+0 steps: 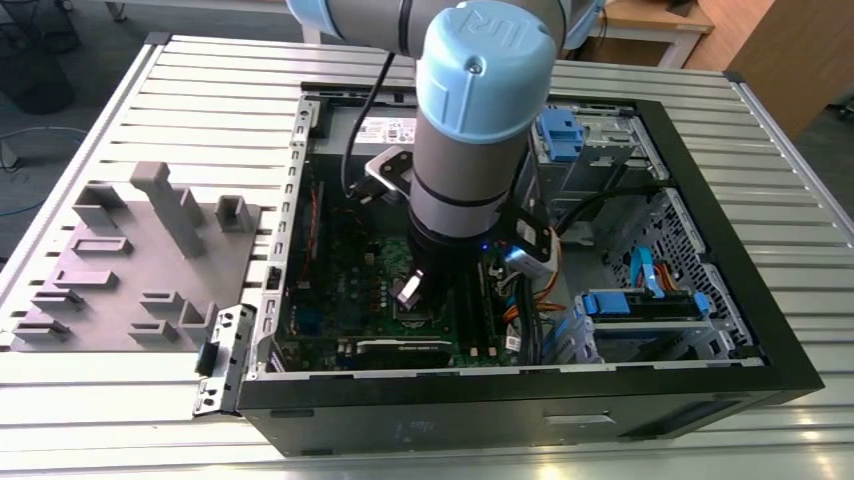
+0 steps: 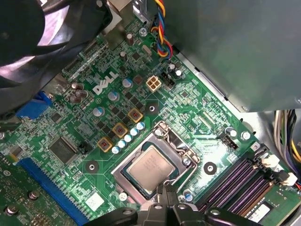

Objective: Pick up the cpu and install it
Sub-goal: 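Install the first cpu locking lever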

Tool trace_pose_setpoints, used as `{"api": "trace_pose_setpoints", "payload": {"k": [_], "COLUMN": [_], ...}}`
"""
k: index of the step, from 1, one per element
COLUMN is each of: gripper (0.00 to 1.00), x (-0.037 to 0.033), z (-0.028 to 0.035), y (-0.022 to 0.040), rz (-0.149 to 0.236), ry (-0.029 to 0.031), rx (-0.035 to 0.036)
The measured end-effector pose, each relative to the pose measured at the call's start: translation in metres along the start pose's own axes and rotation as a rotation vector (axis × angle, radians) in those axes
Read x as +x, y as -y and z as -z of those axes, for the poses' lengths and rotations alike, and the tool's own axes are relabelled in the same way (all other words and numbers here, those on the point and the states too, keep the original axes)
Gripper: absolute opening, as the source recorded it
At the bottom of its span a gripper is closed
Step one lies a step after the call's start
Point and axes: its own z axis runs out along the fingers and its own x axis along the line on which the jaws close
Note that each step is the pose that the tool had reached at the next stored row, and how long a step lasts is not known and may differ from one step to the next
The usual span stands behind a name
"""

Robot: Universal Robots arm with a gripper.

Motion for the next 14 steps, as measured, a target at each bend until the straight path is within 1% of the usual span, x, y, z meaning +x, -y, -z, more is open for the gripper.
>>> {"api": "trace_pose_setpoints", "payload": {"k": [2, 10, 14], "gripper": [0.11, 0.11, 0.11], "x": [0.0003, -0.0006, -0.0022], "z": [-0.0010, -0.0042, -0.0067], "y": [0.0020, 0.0043, 0.0063], "rz": [0.000, 0.000, 0.000], "ry": [-0.0001, -0.0008, -0.0004], "rx": [0.0001, 0.0002, 0.0000]}}
